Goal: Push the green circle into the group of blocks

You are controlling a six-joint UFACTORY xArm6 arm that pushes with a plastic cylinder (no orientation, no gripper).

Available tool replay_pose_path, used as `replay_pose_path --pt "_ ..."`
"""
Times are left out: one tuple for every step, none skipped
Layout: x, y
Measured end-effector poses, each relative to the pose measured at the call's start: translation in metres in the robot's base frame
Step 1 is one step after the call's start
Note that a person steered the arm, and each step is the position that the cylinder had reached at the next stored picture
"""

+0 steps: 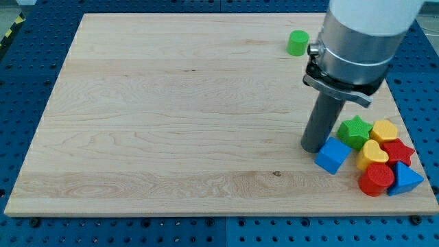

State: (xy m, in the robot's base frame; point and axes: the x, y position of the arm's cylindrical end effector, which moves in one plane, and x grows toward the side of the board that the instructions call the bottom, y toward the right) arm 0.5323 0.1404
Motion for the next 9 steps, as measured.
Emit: replay_pose_path --pt "0.020 0.004" --pt "0.024 0.002" --pt "0.002 -0.038" --pt "-0.043 -0.094" --pt "-0.113 -0.124" --pt "-0.185 -0.124" --pt "-0.236 -0.108" --pt "-0.281 -0.075" --pt "-0.300 -0.014"
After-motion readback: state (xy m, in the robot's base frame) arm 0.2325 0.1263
